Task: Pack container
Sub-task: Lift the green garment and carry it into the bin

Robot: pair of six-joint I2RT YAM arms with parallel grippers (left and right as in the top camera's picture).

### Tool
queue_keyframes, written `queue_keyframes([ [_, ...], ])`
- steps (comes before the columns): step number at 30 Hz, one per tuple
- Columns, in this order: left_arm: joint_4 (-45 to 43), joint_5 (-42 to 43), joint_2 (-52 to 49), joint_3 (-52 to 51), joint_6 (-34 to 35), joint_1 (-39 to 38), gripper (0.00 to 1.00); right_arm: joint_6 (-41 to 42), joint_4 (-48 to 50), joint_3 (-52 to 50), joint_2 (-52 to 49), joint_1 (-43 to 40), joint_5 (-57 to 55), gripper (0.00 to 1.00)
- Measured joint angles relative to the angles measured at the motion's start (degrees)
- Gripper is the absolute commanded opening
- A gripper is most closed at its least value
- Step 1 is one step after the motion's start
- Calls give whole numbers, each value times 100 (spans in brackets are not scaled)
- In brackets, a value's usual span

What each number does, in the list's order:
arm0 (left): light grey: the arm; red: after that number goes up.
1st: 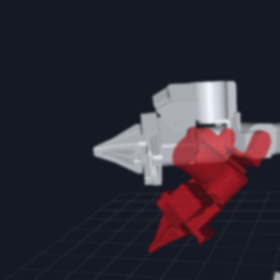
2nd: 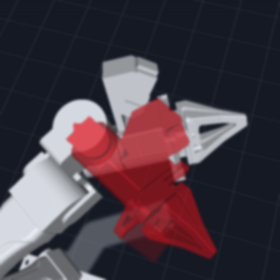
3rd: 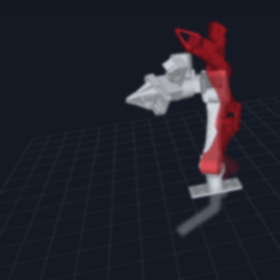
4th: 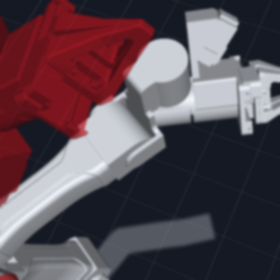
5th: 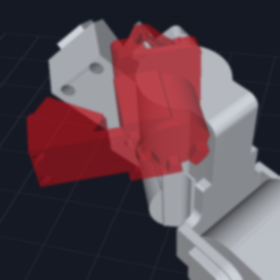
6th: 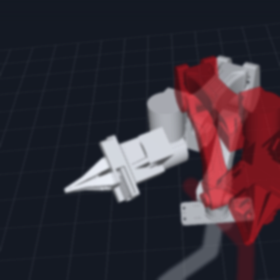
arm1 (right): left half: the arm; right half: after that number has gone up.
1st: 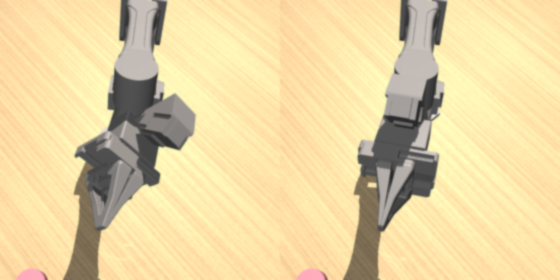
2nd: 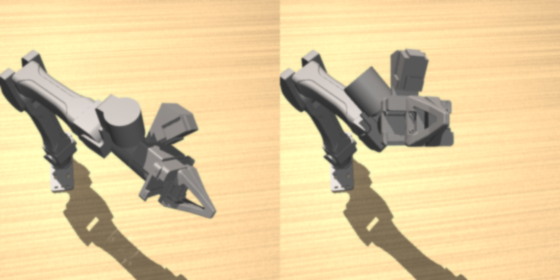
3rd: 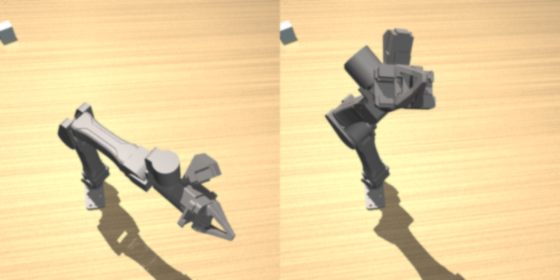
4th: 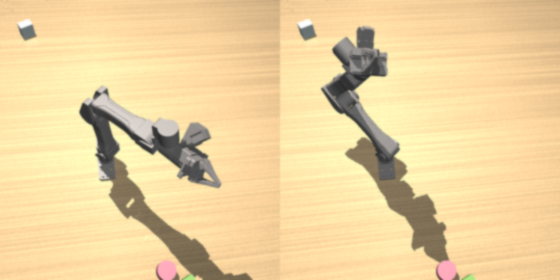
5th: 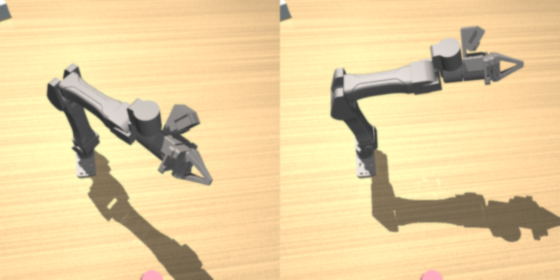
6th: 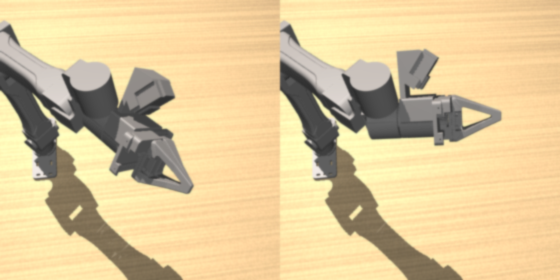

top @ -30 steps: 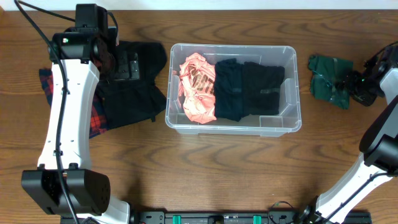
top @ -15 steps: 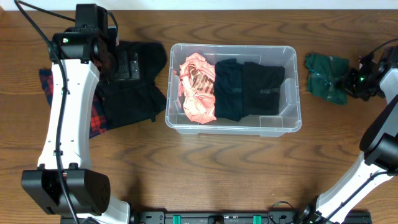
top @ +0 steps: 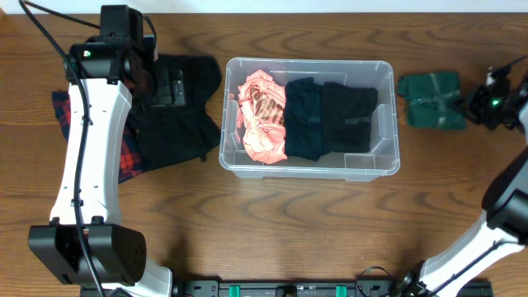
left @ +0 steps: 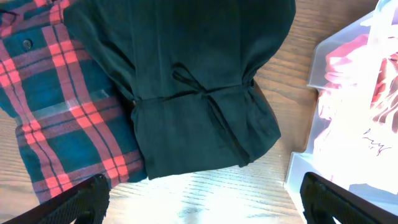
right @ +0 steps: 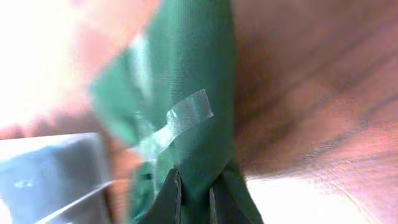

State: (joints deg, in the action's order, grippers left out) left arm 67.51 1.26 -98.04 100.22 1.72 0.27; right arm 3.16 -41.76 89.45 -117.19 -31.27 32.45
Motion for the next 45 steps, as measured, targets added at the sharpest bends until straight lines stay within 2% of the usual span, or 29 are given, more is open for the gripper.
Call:
queue_keyframes([
  [7,2,-2,-2,0,0,0,98,26,-15,13,1652,85,48,1],
  [11,0,-2,0,0,-2,0,98,94,0,33,2269,389,101,1],
  [17,0,-2,-2,0,0,0,98,136,-28,33,2739,1235,284,1],
  [24,0,-2,-2,0,0,0,98,-109,-105,33,2896,2697,643,1],
  [28,0,-2,-2,0,0,0,98,-868,-555,33,2896,3593,732,1],
  [34,2,-2,-2,0,-2,0,98,-2798,-1773,37,2896,4586,402,1],
  [38,0,-2,-2,0,0,0,98,-3635,-2070,37,2896,4848,-125,1],
  [45,0,-2,0,0,0,0,98,-4238,-2079,-22,2894,4861,-529,1],
])
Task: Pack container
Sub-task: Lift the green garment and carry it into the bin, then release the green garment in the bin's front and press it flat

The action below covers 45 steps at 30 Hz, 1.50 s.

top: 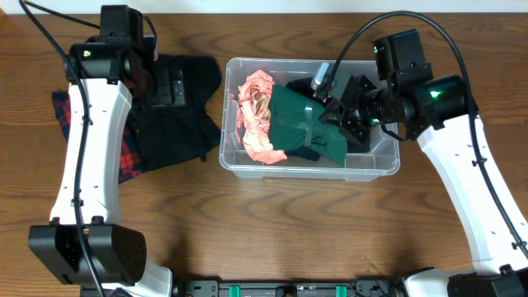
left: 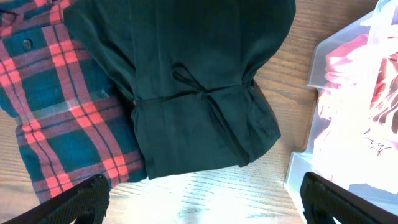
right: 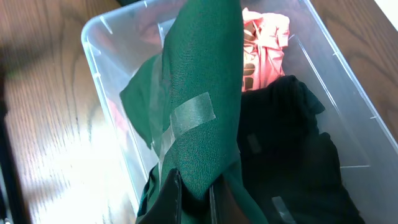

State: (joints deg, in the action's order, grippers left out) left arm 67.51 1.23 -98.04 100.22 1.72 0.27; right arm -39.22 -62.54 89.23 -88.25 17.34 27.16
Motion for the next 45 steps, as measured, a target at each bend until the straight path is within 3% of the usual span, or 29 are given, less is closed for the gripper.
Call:
queue_keyframes([
  [23,0,0,0,0,0,0,98,-247,372,-28,-988,389,1228,1],
  [45,2,0,0,0,0,0,98,-245,664,-28,-2103,831,1379,1],
])
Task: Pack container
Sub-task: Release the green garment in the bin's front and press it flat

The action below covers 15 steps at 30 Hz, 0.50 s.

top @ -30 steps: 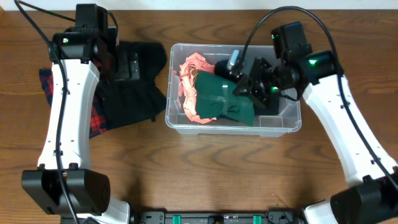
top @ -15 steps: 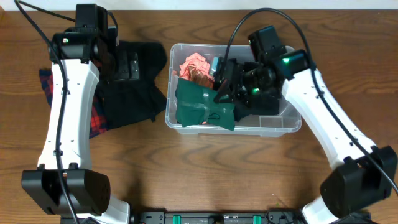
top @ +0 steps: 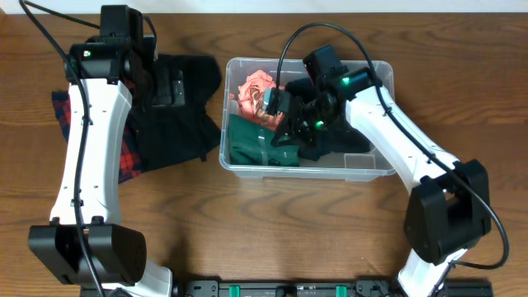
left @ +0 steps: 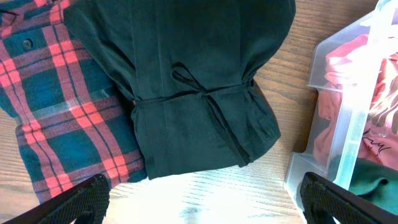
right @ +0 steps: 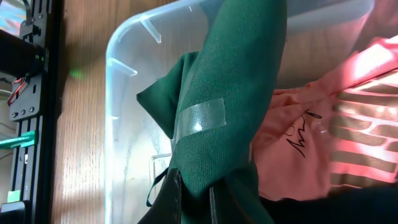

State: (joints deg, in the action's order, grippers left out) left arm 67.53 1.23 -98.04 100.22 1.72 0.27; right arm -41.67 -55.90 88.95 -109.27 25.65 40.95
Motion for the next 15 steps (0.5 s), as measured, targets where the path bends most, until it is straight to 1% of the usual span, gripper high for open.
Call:
queue_keyframes([
  [3,-2,0,-2,0,-2,0,98,-2,2,0,-66,0,-2,1],
  [4,-2,0,0,0,0,0,98,0,2,0,-79,0,-2,13],
  [5,-2,0,-2,0,-2,0,98,2,0,0,-87,-2,-4,32],
  [6,-2,0,0,0,0,0,98,-4,0,0,-94,-2,-13,59],
  [7,-2,0,0,0,-2,0,98,0,-4,0,-96,0,-17,69],
  [8,0,0,-2,0,-2,0,98,0,-9,0,-96,0,-31,76],
  [10,-2,0,-2,0,-2,0,98,-2,-9,0,-96,0,-70,97],
  [11,-2,0,0,0,-2,0,98,17,7,0,-96,0,-92,99],
  [15,-2,0,0,0,-2,0,98,138,297,2,-96,0,-225,99],
])
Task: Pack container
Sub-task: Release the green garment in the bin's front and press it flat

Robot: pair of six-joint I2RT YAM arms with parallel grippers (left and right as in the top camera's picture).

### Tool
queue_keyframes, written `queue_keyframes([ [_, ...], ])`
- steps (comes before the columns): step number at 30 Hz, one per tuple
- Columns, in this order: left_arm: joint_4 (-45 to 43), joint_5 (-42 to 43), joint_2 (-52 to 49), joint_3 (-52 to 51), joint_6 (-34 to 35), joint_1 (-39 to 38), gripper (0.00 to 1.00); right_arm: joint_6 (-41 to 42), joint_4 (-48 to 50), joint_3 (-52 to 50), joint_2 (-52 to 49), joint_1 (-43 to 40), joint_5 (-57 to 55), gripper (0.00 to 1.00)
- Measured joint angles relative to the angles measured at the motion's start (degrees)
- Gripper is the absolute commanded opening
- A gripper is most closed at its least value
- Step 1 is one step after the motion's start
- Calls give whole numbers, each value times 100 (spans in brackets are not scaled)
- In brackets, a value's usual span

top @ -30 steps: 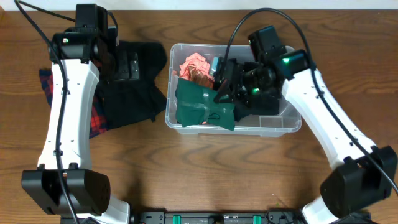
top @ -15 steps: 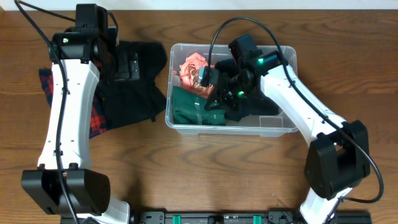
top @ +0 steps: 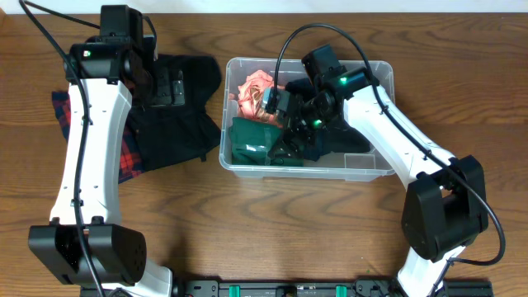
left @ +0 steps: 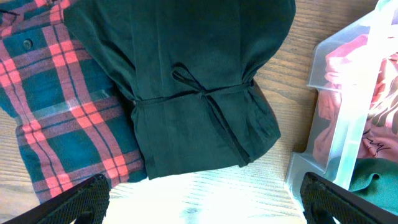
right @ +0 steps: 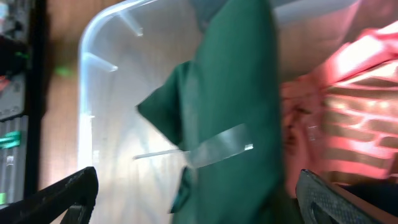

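Observation:
The clear plastic container [top: 386,169] holds a pink garment [top: 257,89], black garments [top: 346,136] and a folded green garment [top: 254,140] with a strip of tape, which lies in its front left corner. My right gripper [top: 289,132] is inside the container just right of the green garment [right: 236,93], open [right: 196,199] with nothing between its fingers. At the left of the table, my left gripper [left: 205,202] hangs open over a black garment [left: 199,87] with a tie cord and a plaid shirt [left: 56,106].
The black garment [top: 177,124] and the plaid shirt [top: 128,161] lie on the wooden table left of the container, the black one overlapping the shirt. The container's left wall [left: 348,124] stands close beside them.
My right gripper was shut on the green garment low in the container's left front; now it is open and the garment lies there on its own. The left arm has not moved.
My right gripper was shut on the green garment on the table right of the container. Then it held the garment over the container's middle, then low at its left front. Now the garment rests in the container, released. The left gripper stayed open over the black garment.

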State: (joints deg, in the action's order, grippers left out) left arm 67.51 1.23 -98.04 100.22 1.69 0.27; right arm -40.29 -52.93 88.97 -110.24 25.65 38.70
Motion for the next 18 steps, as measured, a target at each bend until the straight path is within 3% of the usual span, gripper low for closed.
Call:
queue_keyframes([
  [10,0,0,0,0,0,0,98,1224,767,782,-2,0,-678,99],
  [11,0,2,0,0,0,0,98,1344,756,876,-2,2,-713,95],
  [13,0,0,-2,0,2,0,98,1676,632,1123,0,24,-778,78],
  [14,0,2,0,0,2,0,98,1816,540,1217,0,48,-802,60],
  [15,2,2,0,0,2,0,98,2000,407,1296,0,96,-835,36],
  [17,0,0,-2,0,0,0,98,2253,221,1346,0,214,-868,9],
  [18,0,0,-2,0,2,0,98,2396,101,1346,0,293,-885,1],
])
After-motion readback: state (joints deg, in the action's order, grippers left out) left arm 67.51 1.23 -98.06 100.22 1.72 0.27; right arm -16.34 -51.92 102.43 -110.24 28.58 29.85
